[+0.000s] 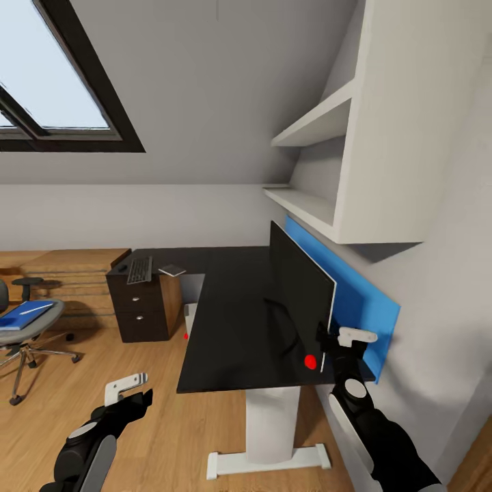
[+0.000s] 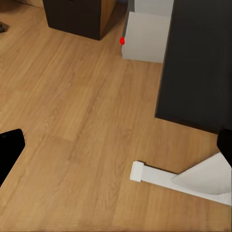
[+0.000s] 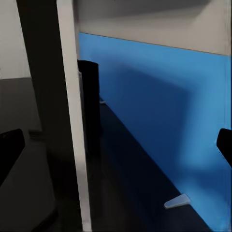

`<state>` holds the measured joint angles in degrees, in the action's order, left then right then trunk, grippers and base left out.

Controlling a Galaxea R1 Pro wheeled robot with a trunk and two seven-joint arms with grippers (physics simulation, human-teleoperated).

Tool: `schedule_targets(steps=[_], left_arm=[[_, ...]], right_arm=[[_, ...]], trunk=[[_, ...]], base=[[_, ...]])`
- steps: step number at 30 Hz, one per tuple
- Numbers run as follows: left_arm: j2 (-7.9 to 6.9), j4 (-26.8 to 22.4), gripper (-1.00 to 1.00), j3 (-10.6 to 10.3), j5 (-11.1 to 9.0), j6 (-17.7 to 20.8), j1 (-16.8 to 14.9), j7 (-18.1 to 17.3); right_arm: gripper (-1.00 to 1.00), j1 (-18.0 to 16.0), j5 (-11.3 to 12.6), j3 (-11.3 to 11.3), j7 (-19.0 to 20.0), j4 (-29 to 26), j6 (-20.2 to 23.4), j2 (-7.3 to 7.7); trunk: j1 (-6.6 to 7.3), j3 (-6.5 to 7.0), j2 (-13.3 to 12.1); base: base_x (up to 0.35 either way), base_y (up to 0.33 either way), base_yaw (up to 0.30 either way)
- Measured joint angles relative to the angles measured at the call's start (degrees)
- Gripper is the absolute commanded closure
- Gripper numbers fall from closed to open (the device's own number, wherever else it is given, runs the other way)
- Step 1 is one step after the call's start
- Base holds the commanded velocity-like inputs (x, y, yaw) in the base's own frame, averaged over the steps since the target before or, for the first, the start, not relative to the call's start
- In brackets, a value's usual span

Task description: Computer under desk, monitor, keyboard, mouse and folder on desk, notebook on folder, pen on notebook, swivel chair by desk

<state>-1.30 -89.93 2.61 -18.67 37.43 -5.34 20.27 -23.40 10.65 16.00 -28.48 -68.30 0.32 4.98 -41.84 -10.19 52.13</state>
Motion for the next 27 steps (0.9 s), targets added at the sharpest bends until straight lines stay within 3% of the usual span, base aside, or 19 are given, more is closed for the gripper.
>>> schedule_targets(steps=[27], left_arm=[[0.19, 0.6, -1.00, 0.0, -0.1, -0.2, 0.0, 0.3]], right_arm=[[-1.00, 0.6, 0.3, 0.3, -0.3, -0.3, 0.1, -0.21]], trunk=[[0.00, 0.00, 0.0]], base=[[-0.332, 0.000, 0.000]])
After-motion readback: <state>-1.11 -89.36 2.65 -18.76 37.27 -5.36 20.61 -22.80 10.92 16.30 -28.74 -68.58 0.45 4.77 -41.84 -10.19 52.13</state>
